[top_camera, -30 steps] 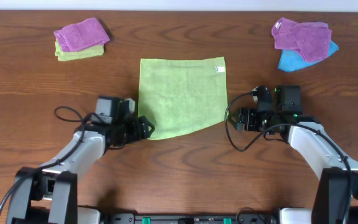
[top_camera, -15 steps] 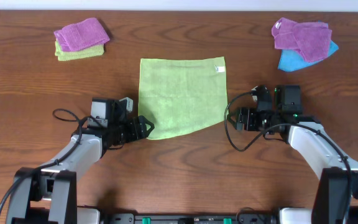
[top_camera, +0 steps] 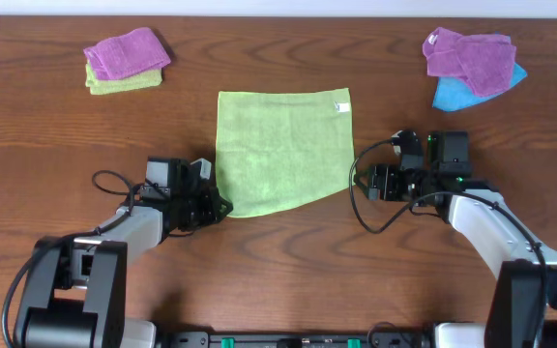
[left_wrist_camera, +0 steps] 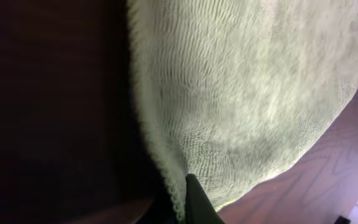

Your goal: Fold the cloth

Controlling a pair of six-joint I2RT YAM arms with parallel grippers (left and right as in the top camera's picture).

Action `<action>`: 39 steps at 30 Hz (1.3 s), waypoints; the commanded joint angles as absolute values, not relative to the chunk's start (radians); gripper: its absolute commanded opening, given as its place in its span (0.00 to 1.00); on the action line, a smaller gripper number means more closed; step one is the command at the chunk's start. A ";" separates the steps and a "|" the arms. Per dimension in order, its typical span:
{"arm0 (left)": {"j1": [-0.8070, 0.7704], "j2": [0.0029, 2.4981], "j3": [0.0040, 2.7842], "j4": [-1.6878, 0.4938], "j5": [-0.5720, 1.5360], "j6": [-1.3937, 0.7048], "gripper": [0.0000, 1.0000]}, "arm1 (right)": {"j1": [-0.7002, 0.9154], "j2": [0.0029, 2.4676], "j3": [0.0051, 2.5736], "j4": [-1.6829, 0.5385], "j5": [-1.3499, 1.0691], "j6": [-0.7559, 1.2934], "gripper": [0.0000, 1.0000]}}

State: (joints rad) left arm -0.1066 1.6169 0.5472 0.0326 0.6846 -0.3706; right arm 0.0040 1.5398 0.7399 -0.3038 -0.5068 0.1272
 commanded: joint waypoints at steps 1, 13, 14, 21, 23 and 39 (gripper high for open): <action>-0.104 1.629 0.556 0.068 0.702 -0.430 0.06 | -0.008 1.543 0.736 -0.314 -0.489 0.133 0.83; -0.104 1.628 0.754 0.076 0.811 -0.517 0.06 | -0.008 1.550 0.736 -0.358 -0.484 0.086 0.84; -0.104 1.628 0.767 0.076 0.817 -0.527 0.06 | -0.008 1.554 0.736 -0.356 -0.487 0.077 0.84; -0.104 1.625 0.861 0.076 0.859 -0.585 0.06 | -0.008 1.660 0.736 -0.295 -0.590 0.070 0.84; -0.104 1.625 0.888 0.076 0.859 -0.598 0.06 | -0.008 1.691 0.736 -0.273 -0.620 0.072 0.84; -0.104 1.625 1.008 0.080 0.835 -0.659 0.06 | -0.004 1.716 0.736 -0.208 -0.833 0.093 0.84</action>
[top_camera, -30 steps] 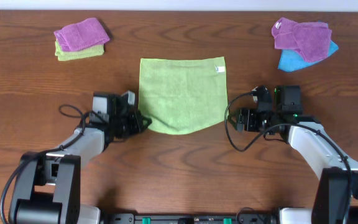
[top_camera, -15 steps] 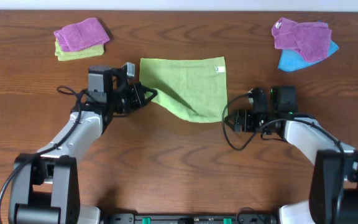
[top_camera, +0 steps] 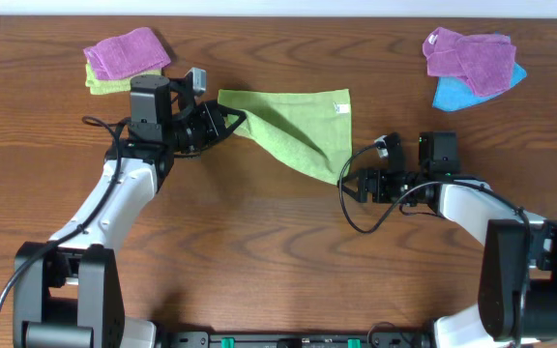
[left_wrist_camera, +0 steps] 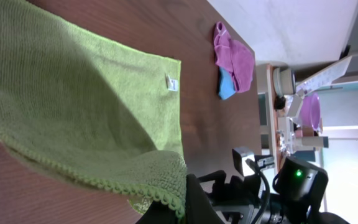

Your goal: Fold the cloth

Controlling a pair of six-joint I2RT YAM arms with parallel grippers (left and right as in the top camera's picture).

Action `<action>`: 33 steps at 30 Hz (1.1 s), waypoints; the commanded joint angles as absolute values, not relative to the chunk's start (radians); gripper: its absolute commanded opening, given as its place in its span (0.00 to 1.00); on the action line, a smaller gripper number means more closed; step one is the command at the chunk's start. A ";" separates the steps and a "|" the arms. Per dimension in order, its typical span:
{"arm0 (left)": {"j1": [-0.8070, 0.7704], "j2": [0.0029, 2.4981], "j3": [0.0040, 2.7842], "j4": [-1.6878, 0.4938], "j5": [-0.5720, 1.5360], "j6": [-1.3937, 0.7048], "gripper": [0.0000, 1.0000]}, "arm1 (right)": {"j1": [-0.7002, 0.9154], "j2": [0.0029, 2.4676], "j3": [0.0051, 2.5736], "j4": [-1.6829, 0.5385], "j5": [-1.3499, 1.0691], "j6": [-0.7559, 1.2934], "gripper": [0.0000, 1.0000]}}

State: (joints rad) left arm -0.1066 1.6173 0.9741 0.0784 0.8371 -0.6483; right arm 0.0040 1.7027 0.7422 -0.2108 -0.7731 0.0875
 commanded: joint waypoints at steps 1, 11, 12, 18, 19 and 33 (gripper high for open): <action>-0.104 1.625 1.010 0.080 0.835 -0.659 0.06 | -0.002 1.716 0.736 -0.204 -0.851 0.093 0.85; -0.104 1.625 1.013 0.080 0.831 -0.662 0.06 | 0.023 1.708 0.736 -0.308 -0.846 0.024 0.81; -0.104 1.625 1.013 0.080 0.830 -0.662 0.06 | 0.017 1.699 0.736 -0.350 -0.837 0.001 0.80; -0.104 1.625 1.013 0.080 0.827 -0.662 0.06 | -0.016 1.476 0.736 -0.575 -0.817 -0.111 0.75; -0.104 1.625 1.013 0.079 0.828 -0.662 0.06 | -0.025 1.402 0.736 -0.613 -0.786 -0.119 0.75; -0.105 1.625 1.013 0.064 0.826 -0.650 0.06 | -0.066 1.116 0.415 -0.210 -0.780 0.133 0.92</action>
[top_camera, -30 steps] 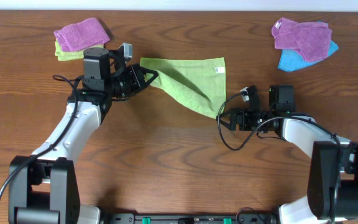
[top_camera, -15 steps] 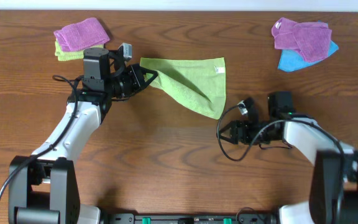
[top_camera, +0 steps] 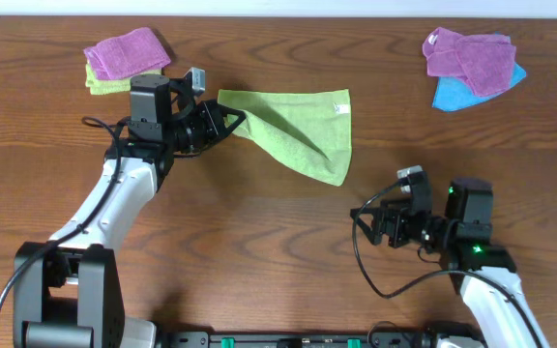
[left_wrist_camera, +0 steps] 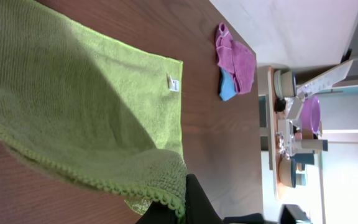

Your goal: Fold the cloth

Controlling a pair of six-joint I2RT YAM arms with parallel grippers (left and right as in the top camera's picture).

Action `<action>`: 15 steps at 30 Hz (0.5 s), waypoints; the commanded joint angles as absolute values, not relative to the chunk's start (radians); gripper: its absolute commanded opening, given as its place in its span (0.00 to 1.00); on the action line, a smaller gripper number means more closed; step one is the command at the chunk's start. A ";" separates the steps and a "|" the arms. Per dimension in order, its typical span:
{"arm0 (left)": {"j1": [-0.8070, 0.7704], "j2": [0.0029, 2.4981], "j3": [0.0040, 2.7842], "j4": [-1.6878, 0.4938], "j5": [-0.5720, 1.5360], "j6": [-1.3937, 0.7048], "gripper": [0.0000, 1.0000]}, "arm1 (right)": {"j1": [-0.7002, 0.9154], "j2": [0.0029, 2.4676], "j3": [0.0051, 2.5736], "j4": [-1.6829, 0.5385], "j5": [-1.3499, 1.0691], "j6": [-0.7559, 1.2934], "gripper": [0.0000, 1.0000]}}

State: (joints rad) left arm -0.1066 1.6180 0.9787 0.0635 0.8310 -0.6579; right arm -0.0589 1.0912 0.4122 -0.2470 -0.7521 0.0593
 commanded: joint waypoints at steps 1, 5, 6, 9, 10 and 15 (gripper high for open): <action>-0.105 1.625 1.013 0.064 0.826 -0.650 0.06 | -0.065 1.145 0.415 -0.177 -0.786 0.152 0.91; -0.105 1.625 1.013 0.064 0.827 -0.635 0.06 | -0.064 1.309 0.415 0.008 -0.897 0.226 0.90; -0.105 1.625 1.013 0.064 0.827 -0.635 0.06 | -0.064 1.344 0.415 0.041 -0.917 0.241 0.91; -0.105 1.625 1.013 0.064 0.827 -0.631 0.06 | -0.064 1.430 0.415 0.104 -0.944 0.262 0.90; -0.105 1.625 1.013 0.064 0.827 -0.631 0.06 | -0.064 1.446 0.415 0.115 -0.944 0.268 0.90; -0.105 1.625 1.013 0.065 0.826 -0.628 0.06 | -0.062 1.515 0.415 0.180 -0.955 0.293 0.91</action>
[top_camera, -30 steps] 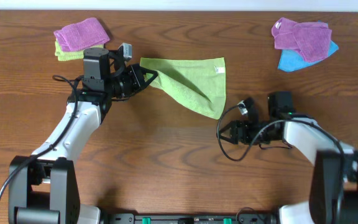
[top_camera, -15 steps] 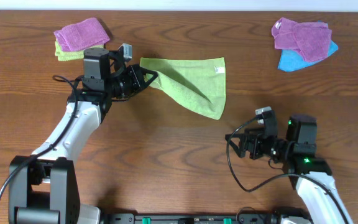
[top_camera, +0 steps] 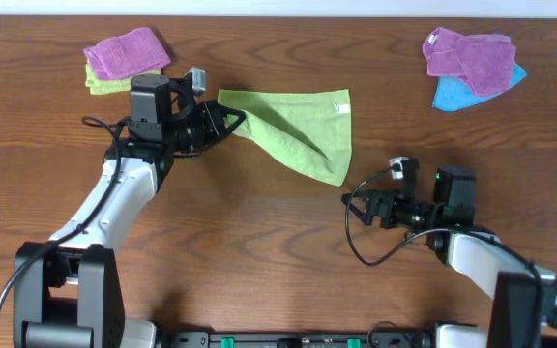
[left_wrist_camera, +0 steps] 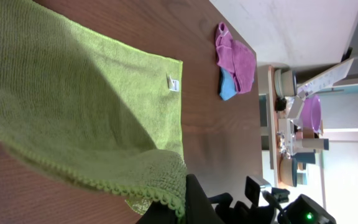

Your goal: Fold the cloth

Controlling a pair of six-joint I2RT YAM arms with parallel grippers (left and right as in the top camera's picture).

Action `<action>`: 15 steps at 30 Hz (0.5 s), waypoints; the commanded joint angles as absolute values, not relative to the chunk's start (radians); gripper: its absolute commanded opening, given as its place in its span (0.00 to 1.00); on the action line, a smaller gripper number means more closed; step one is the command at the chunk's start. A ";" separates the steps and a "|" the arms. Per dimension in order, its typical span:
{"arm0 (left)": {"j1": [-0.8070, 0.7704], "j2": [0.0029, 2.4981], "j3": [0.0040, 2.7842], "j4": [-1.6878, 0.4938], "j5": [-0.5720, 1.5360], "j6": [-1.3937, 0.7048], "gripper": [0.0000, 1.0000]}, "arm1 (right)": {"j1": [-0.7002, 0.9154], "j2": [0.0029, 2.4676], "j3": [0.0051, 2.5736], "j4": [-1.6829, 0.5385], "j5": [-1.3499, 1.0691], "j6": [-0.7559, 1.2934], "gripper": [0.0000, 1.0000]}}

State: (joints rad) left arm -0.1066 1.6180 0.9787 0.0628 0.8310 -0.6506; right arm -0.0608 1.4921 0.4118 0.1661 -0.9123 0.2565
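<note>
The green cloth (top_camera: 303, 130) lies at the table's middle back, its near-left corner lifted and carried up to the far-left corner, leaving a triangular shape. My left gripper (top_camera: 228, 118) is shut on that lifted corner; in the left wrist view the hemmed edge (left_wrist_camera: 160, 190) is pinched between the dark fingers (left_wrist_camera: 194, 202). A white tag (top_camera: 340, 107) marks the far-right corner. My right gripper (top_camera: 354, 207) hovers over bare wood below the cloth's right point, holding nothing; whether its jaws are open or shut does not show.
A folded purple-on-green cloth stack (top_camera: 124, 60) sits at the back left, close to my left arm. A purple and blue cloth pile (top_camera: 472, 63) lies at the back right. Cables loop beside the right arm (top_camera: 472, 246).
My right arm has shifted up and slightly left, its gripper now nearer the cloth's lower right point. The left gripper and the cloth have not moved.
First the cloth lay flat, my left gripper pinching its near-left corner and my right at its right edge. Then the left held that corner up by the far-left corner. The right arm was later lower on the table, and now stands closer again.
</note>
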 commanded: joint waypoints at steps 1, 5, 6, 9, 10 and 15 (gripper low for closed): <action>-0.105 1.625 1.013 0.065 0.826 -0.628 0.06 | -0.057 1.526 0.415 0.192 -0.955 0.300 0.91; -0.105 1.625 1.013 0.065 0.822 -0.628 0.06 | -0.015 1.559 0.415 0.250 -0.939 0.318 0.91; -0.105 1.625 1.013 0.065 0.820 -0.628 0.06 | -0.008 1.568 0.415 0.267 -0.925 0.328 0.91; -0.105 1.625 1.013 0.065 0.820 -0.628 0.06 | 0.004 1.600 0.415 0.303 -0.912 0.339 0.91; -0.105 1.625 1.013 0.065 0.820 -0.628 0.06 | 0.006 1.615 0.415 0.312 -0.908 0.344 0.91; -0.105 1.625 1.013 0.065 0.820 -0.628 0.06 | 0.008 1.684 0.415 0.378 -0.908 0.358 0.91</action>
